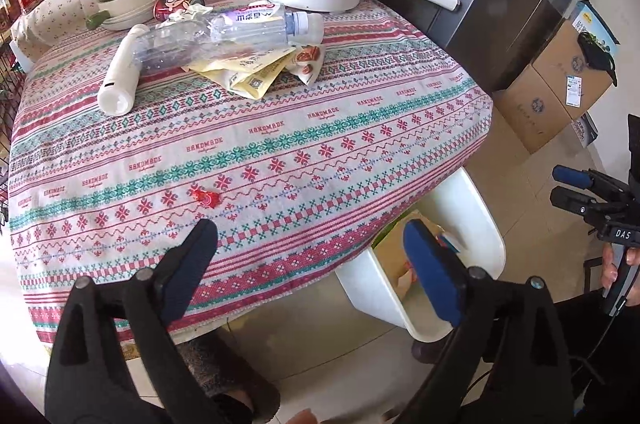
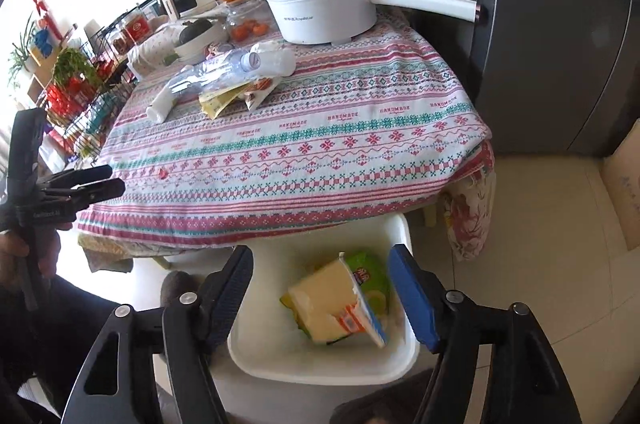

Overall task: Collect trash
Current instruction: 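Drop the milk carton into the white bin with the right gripper while the left drops the green bag, then move the left gripper toward the clear plastic bottle on the table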

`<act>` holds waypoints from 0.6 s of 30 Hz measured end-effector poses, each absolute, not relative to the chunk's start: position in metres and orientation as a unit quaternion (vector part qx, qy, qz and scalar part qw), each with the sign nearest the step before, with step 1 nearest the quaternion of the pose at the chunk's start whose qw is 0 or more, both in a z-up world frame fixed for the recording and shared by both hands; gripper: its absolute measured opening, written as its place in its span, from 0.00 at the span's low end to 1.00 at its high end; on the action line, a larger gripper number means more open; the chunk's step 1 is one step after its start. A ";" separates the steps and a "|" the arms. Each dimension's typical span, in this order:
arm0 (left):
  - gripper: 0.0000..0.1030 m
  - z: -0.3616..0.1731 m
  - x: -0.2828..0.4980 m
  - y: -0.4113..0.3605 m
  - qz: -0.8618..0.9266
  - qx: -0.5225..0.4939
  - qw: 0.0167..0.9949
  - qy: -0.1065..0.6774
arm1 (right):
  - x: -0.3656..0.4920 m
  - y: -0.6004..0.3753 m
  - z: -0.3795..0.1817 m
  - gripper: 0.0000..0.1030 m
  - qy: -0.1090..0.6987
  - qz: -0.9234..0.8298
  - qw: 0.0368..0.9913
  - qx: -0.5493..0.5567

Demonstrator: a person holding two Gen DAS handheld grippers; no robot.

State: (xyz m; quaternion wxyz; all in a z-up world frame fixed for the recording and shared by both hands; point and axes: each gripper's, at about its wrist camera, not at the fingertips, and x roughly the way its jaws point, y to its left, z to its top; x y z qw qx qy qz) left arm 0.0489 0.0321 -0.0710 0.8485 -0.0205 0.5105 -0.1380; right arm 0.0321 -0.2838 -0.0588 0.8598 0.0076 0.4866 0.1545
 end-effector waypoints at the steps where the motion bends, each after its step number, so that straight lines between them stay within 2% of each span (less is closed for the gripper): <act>1: 0.92 -0.071 0.049 0.032 -0.137 -0.020 0.848 0.511 | 0.033 -0.283 -0.057 0.70 0.486 0.154 0.860 0.009; 18: 0.92 -0.061 0.068 0.065 -0.101 -0.039 0.858 0.503 | 0.062 -0.266 -0.047 0.79 0.482 0.120 0.868 0.002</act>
